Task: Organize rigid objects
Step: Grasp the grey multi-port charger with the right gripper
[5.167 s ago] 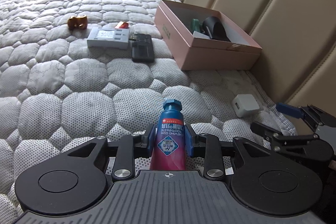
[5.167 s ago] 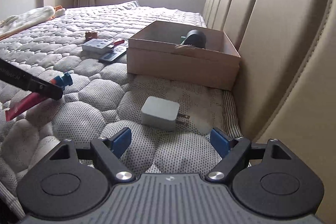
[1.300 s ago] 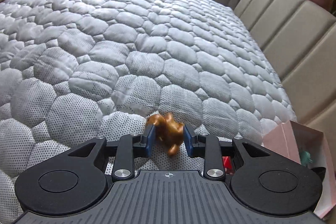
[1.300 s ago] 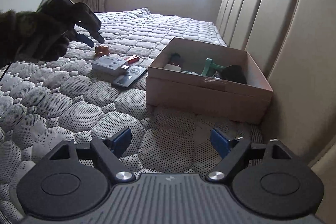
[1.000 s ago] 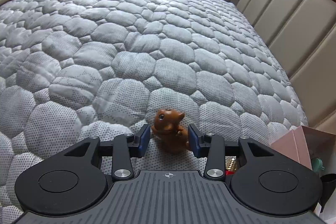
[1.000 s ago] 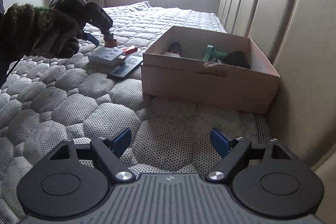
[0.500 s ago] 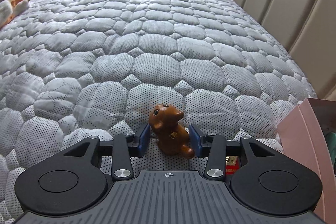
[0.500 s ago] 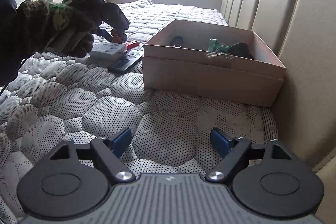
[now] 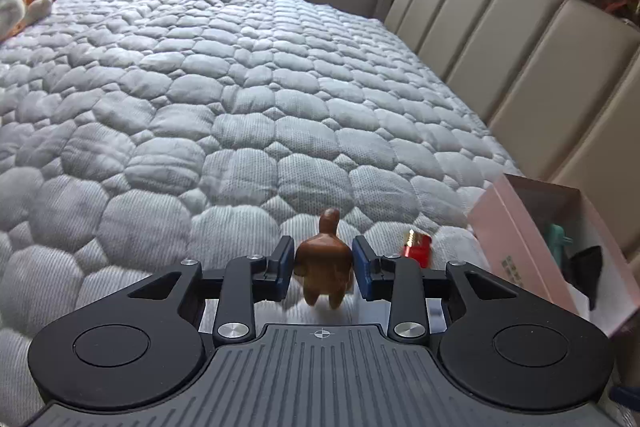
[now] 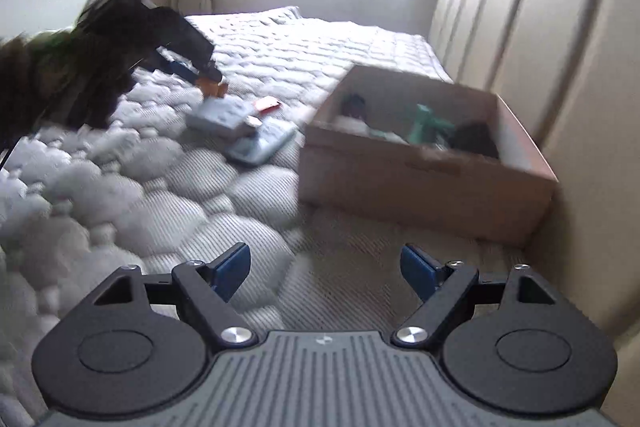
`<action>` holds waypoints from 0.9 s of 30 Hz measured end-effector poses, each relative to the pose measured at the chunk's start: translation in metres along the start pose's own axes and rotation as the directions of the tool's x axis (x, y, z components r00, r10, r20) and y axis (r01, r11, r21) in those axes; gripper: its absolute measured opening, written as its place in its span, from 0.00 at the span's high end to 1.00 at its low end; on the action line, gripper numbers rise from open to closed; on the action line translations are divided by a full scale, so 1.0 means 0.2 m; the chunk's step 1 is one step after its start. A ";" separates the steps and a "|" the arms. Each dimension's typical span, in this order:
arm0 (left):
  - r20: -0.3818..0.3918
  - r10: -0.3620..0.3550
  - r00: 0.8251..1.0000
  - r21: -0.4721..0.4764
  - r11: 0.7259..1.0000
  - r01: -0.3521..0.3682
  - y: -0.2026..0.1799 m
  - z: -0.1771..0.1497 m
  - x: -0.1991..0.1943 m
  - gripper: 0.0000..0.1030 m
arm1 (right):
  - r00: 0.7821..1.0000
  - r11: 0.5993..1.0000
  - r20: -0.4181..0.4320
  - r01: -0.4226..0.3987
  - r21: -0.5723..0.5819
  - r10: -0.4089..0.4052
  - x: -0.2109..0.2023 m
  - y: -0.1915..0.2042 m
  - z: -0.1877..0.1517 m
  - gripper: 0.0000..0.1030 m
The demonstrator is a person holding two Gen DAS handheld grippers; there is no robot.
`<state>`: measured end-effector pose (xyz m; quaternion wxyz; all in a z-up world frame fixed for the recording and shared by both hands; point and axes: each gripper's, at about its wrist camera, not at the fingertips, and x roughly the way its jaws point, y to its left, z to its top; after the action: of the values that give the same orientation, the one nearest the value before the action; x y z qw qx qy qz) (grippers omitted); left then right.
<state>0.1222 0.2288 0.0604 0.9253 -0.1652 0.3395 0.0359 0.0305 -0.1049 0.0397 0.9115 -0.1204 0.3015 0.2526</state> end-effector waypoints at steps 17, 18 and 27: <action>-0.011 -0.114 0.993 -0.003 0.993 0.114 0.20 -0.51 -0.45 0.66 | 0.996 0.998 -0.092 0.017 0.066 -0.011 0.79 0.43 0.78 0.22; -0.004 -0.115 0.993 -0.003 0.993 0.115 0.20 -0.51 -0.45 0.66 | 0.993 0.994 -0.118 0.022 0.103 -0.010 0.82 0.41 0.80 0.22; -0.022 -0.082 0.996 0.028 0.996 0.083 0.16 -0.47 -0.34 0.65 | 0.989 0.995 -0.141 0.062 0.080 -0.050 0.85 0.52 0.65 0.04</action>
<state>0.0061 0.2307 0.0277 0.9247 -0.1658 0.3426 -0.0090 0.1554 0.0967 0.0314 0.8993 -0.1077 0.3711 0.2049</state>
